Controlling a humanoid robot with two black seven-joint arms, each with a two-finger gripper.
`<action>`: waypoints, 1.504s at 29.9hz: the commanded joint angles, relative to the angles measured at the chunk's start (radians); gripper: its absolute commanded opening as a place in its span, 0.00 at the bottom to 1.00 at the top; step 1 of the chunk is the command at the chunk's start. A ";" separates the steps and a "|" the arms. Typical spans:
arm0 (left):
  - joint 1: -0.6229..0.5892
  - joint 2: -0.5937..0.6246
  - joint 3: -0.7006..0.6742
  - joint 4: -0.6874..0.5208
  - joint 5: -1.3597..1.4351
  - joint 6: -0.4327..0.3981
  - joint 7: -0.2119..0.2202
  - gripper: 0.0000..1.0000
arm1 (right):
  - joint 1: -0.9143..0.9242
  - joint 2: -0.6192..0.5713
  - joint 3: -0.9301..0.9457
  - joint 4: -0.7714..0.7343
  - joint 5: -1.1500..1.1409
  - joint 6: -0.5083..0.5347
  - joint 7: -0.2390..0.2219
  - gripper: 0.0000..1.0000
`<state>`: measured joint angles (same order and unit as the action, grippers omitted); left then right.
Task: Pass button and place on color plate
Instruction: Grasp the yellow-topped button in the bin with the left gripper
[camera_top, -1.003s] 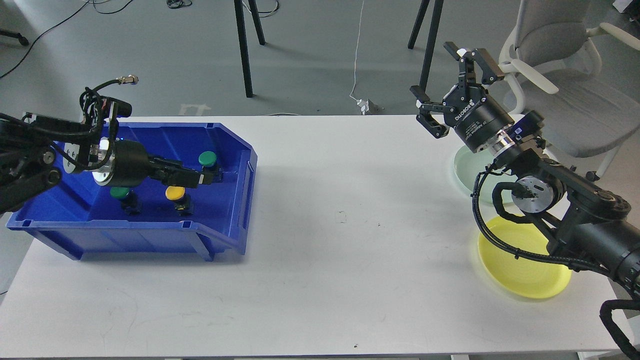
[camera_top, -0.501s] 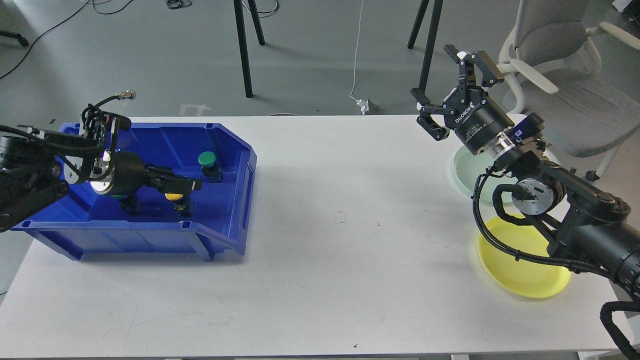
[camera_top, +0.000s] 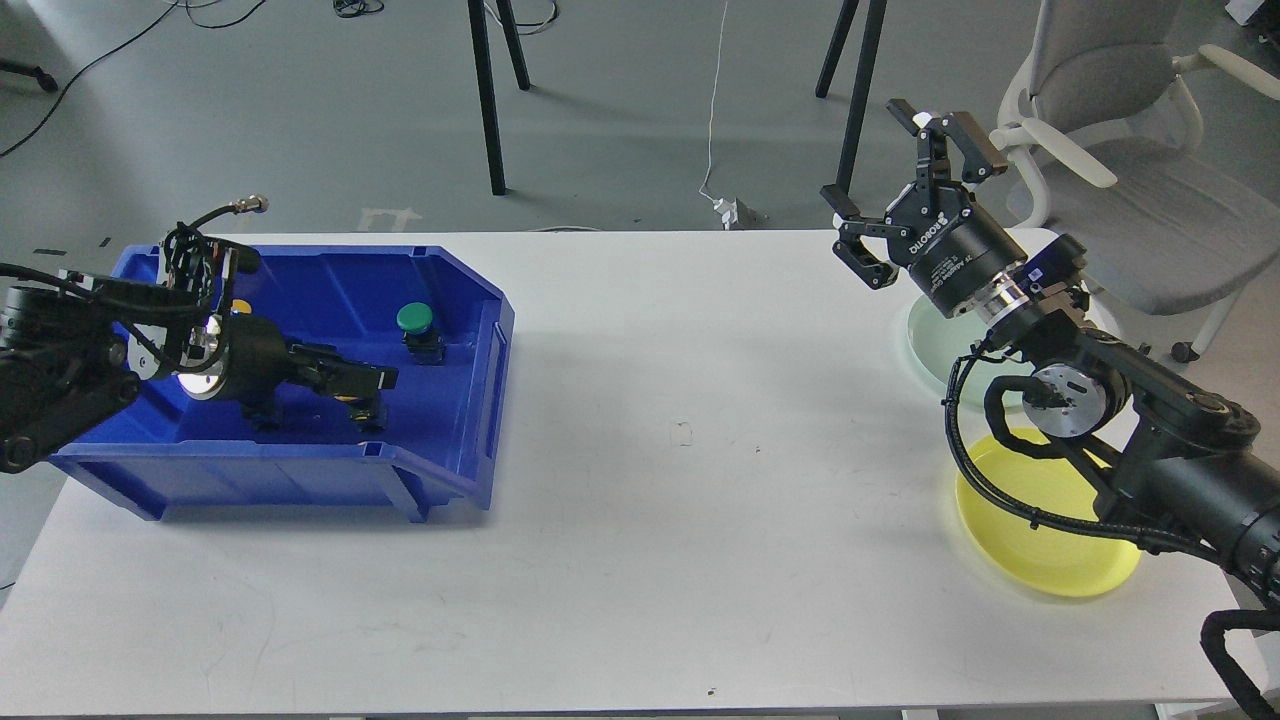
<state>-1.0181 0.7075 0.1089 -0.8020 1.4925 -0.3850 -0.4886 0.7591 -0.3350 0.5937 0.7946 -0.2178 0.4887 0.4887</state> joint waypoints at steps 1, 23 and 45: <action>0.006 -0.002 0.000 0.012 0.000 0.000 0.000 0.97 | -0.001 0.001 0.000 0.000 0.000 0.000 0.000 0.99; 0.023 -0.008 0.000 0.020 0.002 -0.006 0.000 0.78 | -0.009 -0.001 0.000 0.002 0.000 0.000 0.000 0.99; 0.036 -0.011 0.000 0.047 0.015 0.001 0.000 0.32 | -0.021 -0.001 0.001 0.003 0.000 0.000 0.000 0.99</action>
<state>-0.9819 0.6965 0.1089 -0.7551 1.5073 -0.3851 -0.4886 0.7378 -0.3360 0.5937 0.7977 -0.2178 0.4887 0.4887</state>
